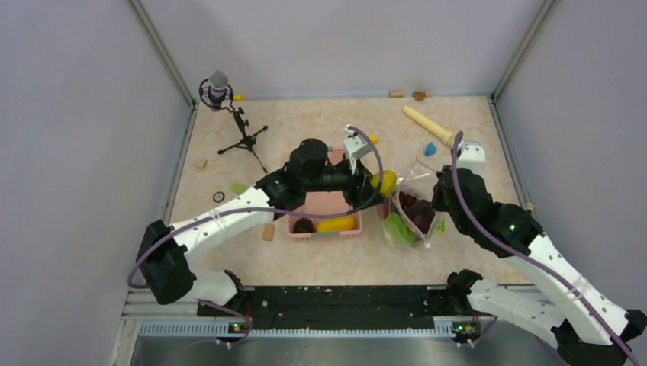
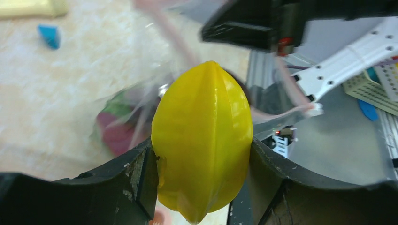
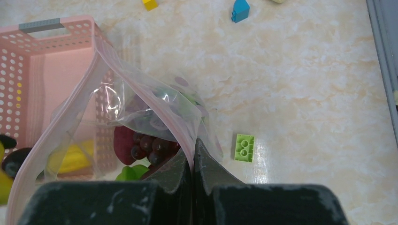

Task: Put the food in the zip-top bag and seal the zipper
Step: Place the fake fruit in the zipper food storage bag, then pick up the fake fruit from the bin.

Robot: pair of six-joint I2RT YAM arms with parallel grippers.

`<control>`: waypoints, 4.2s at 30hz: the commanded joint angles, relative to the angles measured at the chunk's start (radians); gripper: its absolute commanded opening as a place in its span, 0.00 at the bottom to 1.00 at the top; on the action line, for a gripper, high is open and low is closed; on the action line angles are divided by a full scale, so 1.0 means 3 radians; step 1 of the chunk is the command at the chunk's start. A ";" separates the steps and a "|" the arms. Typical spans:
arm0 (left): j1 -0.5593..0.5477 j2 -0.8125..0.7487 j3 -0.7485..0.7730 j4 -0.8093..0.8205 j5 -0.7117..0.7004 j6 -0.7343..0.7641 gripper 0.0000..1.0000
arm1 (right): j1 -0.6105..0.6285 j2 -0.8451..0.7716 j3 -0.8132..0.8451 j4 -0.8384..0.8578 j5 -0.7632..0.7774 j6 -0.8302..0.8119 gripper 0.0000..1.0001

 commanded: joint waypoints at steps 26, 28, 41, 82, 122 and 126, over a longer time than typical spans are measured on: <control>-0.0656 0.0498 0.0948 0.0220 -0.0410 0.0131 0.55 | -0.0002 -0.0113 -0.0005 0.0156 -0.0124 -0.0049 0.01; -0.0668 0.0491 0.0947 0.0201 -0.0408 0.0143 0.63 | -0.0006 -0.0112 -0.0007 0.0157 -0.0120 -0.0054 0.01; -0.0690 0.0377 0.0861 0.0159 -0.0478 0.0197 0.97 | -0.0006 -0.0117 -0.0004 0.0161 -0.0115 -0.0057 0.01; 0.0230 -0.0134 -0.0696 -0.1043 -0.1660 -0.1413 0.97 | -0.0003 -0.0075 -0.0017 0.0170 -0.0199 -0.0077 0.02; 0.0172 0.0873 -0.0427 -0.1112 -0.1471 0.0158 0.80 | -0.0004 -0.0122 -0.0076 0.0320 -0.0536 -0.0193 0.04; 0.0171 0.0911 -0.0409 -0.1043 -0.1331 0.0169 0.59 | -0.0004 -0.0118 -0.0077 0.0320 -0.0536 -0.0187 0.04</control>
